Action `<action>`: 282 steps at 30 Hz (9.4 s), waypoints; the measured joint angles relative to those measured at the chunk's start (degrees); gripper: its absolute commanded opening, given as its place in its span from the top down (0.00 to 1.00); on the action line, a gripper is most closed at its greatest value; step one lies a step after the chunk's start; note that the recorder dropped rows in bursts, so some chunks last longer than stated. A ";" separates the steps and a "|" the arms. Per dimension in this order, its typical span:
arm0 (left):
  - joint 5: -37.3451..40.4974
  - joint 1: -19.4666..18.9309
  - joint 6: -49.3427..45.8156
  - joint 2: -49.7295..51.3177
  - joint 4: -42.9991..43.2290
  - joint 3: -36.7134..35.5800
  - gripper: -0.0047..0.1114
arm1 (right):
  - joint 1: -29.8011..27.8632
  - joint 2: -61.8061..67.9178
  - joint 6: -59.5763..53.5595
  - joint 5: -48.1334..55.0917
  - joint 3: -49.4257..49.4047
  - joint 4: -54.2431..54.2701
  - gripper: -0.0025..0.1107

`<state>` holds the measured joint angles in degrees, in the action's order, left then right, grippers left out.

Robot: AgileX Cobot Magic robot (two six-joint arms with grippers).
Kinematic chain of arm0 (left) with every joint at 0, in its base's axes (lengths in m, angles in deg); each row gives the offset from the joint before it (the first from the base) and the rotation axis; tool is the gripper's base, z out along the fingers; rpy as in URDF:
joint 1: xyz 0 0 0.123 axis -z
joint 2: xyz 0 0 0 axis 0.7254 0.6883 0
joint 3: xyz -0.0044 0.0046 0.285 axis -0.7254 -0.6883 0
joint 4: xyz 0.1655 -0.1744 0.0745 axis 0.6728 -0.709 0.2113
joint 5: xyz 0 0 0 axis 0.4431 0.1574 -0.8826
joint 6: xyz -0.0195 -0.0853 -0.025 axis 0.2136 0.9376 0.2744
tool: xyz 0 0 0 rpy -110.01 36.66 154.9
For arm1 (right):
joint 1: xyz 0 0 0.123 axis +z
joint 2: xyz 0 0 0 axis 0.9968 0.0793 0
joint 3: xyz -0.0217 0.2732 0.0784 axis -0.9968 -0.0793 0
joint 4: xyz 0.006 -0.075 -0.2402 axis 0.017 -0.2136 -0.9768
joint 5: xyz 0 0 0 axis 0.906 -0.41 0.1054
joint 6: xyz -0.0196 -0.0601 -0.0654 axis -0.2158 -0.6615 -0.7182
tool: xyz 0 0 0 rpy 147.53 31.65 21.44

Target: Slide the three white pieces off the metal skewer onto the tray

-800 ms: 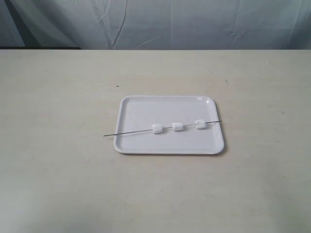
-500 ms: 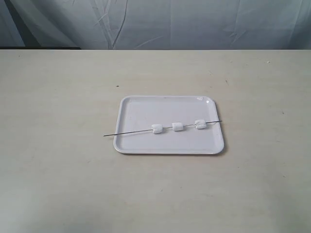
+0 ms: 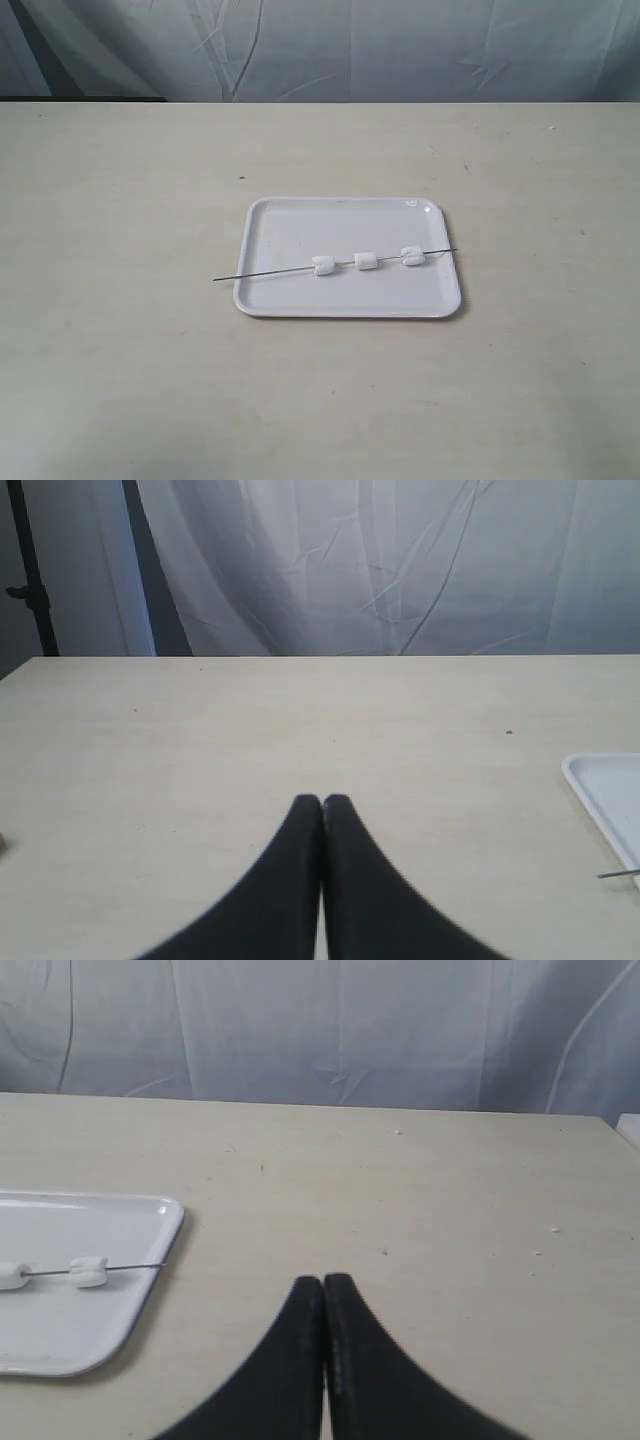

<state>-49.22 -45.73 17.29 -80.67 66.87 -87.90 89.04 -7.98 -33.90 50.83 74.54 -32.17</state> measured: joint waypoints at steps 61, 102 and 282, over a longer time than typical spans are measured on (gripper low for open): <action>-48.31 11.75 67.44 78.82 97.75 43.36 0.61 | 15.11 69.16 -12.25 22.51 58.11 -3.86 0.65; -37.65 23.13 61.93 113.59 97.87 54.29 0.52 | 15.26 79.19 -15.59 30.53 58.30 -0.03 0.65; -33.83 23.22 77.83 98.32 95.93 29.81 0.96 | 15.26 93.68 -67.34 22.34 40.58 99.71 0.65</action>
<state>-83.05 -22.51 95.12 17.65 162.80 -58.08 104.31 85.70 -101.24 73.16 115.13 67.54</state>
